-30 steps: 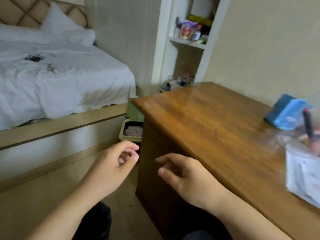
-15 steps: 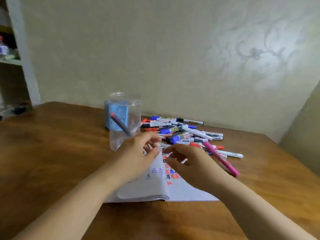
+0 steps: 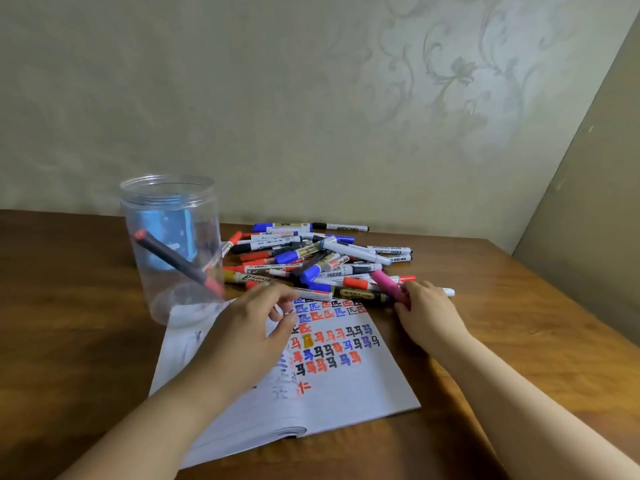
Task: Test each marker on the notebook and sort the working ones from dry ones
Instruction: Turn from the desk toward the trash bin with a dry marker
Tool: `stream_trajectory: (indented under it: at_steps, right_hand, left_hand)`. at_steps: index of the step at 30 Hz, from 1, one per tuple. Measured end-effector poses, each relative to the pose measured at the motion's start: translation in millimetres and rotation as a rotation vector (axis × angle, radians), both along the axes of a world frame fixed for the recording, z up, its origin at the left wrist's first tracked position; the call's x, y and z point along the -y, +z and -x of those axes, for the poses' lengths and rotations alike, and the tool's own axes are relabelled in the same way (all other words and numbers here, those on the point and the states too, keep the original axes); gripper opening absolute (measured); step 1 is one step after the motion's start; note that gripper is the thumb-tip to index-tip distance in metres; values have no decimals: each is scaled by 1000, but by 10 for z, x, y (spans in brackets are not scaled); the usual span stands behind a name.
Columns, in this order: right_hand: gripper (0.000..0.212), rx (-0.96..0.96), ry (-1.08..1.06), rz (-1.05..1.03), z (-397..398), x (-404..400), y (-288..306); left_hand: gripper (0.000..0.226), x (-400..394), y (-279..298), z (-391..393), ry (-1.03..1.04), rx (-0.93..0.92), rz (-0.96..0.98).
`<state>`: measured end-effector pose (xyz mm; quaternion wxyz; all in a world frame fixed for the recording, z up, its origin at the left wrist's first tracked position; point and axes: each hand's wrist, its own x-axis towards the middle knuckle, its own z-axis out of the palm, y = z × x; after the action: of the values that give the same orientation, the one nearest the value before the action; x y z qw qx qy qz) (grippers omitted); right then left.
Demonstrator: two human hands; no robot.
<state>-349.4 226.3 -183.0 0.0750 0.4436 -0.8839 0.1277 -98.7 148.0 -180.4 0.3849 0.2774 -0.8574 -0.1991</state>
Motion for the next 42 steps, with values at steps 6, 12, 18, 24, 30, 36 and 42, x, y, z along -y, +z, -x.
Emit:
stream_trajectory:
  at_steps: [6, 12, 18, 24, 30, 36, 42]
  right_hand:
    - [21, 1, 192, 108, -312, -43, 135]
    - [28, -155, 601, 58, -897, -166, 32]
    - [27, -214, 645, 150, -1022, -266, -114]
    - [26, -204, 699, 138, -1060, -248, -175]
    - [48, -18, 764, 101, -1007, -305, -139]
    - [49, -31, 777, 132, -1003, -333, -108]
    - [47, -28, 764, 143, -1007, -371, -69]
  left_hand:
    - [23, -10, 29, -17, -33, 45, 143]
    - [39, -2, -32, -19, -120, 329, 379]
    - [67, -57, -62, -17, -183, 425, 218]
    - [24, -57, -84, 3, -258, 440, 130]
    - [12, -60, -72, -7, -366, 449, 17]
    - [20, -68, -57, -8, -377, 422, -8]
    - [13, -87, -38, -15, -369, 403, -25]
